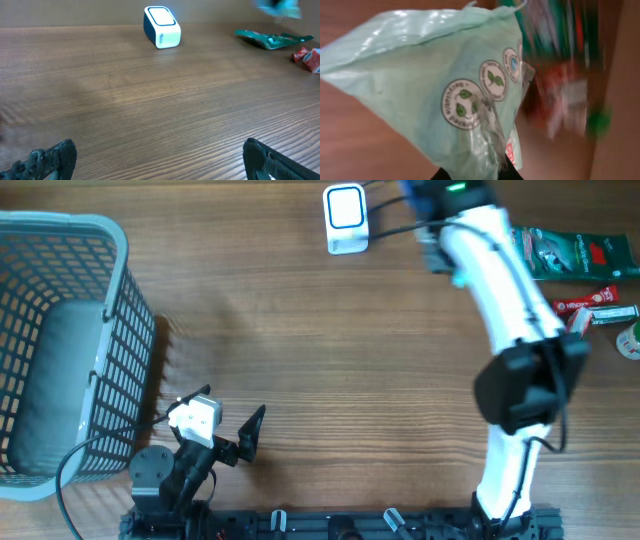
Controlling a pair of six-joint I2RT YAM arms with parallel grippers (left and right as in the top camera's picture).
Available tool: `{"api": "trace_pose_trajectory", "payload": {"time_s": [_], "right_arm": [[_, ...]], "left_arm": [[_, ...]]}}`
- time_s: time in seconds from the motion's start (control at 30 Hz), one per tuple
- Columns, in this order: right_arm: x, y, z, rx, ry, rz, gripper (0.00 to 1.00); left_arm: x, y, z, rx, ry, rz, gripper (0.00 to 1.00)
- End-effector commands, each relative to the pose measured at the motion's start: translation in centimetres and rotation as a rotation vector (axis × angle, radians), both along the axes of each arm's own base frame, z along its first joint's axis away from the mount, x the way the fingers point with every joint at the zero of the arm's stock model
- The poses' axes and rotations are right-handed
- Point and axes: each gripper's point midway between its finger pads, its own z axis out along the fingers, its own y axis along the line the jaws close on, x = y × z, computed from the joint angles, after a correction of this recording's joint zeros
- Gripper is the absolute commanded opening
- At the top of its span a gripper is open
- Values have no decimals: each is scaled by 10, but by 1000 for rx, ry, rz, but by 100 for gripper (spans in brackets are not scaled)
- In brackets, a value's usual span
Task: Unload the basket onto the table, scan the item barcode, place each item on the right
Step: 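Carry the wipes pack to the right edge and release it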
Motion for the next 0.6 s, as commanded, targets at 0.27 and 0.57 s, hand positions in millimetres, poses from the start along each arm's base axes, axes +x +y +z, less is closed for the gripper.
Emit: {"api": "trace_pose_trajectory", "payload": {"time_s": [0.27,0.57], "right_arm": [[-42,-108,-122,297,19,-536,4],[-83,-201,-145,264,-6,-715,4]], "left_arm": [[0,-1,-1,-12,2,-6,100],[0,-1,-1,-12,2,-6,100]]}}
